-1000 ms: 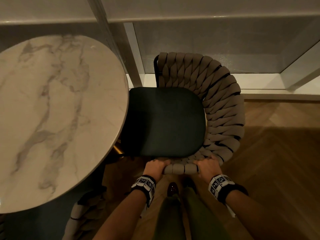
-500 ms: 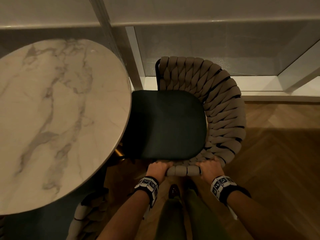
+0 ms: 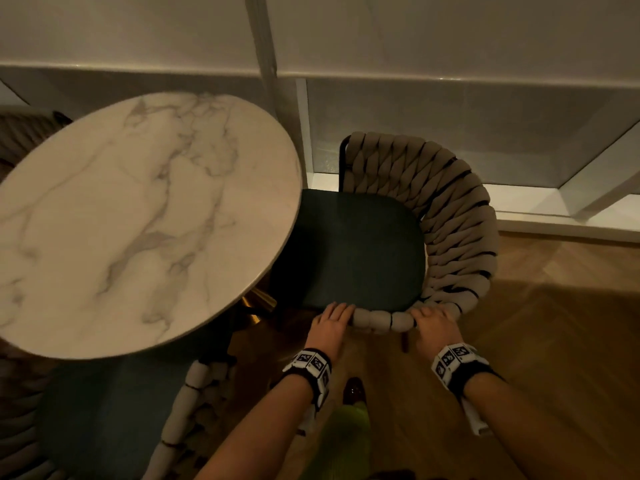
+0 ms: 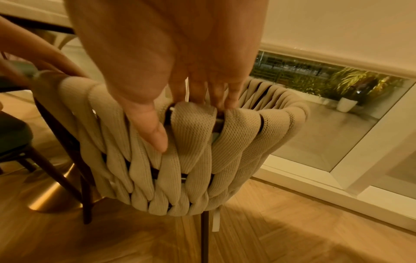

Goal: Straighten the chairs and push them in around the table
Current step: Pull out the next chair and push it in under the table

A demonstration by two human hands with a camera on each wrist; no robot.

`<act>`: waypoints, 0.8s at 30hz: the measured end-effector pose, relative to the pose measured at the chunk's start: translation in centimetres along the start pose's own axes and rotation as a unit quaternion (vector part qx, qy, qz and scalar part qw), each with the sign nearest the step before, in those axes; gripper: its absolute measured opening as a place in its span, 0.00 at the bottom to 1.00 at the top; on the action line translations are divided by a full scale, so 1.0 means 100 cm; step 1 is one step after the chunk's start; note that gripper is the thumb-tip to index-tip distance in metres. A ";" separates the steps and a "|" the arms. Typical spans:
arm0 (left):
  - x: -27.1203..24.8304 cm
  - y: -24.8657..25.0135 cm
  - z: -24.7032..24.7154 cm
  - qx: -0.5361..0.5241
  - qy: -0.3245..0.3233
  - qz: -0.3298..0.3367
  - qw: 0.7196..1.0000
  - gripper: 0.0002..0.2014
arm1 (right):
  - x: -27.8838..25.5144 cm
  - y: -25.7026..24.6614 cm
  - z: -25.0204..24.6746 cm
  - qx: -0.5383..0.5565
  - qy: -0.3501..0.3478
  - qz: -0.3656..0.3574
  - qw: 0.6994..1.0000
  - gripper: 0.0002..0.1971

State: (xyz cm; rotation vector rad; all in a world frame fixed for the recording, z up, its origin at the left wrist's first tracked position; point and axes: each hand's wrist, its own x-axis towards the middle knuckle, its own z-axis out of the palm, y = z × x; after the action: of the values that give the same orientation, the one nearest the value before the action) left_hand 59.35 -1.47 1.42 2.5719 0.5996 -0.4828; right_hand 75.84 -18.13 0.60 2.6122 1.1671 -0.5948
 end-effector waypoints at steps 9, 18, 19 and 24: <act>-0.168 -0.061 0.033 -0.093 0.039 -0.097 0.990 0.38 | -0.085 -0.085 0.003 0.155 0.066 0.008 0.986 0.32; -0.366 -0.224 0.034 -0.088 0.058 -0.258 0.960 0.35 | -0.176 -0.281 0.030 0.192 -0.023 -0.209 0.959 0.32; -0.383 -0.245 0.033 -0.088 0.047 -0.268 0.958 0.37 | -0.185 -0.306 0.032 0.194 -0.024 -0.228 0.954 0.31; -0.450 -0.358 0.027 -0.055 -0.049 -0.256 0.964 0.66 | -0.213 -0.427 0.045 0.174 -0.032 -0.308 0.935 0.30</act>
State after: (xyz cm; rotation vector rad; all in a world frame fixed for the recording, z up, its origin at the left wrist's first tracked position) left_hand 3.34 11.28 5.94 2.2575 1.2269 -0.7157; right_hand 29.72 -5.58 4.64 2.4248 2.0376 -1.0779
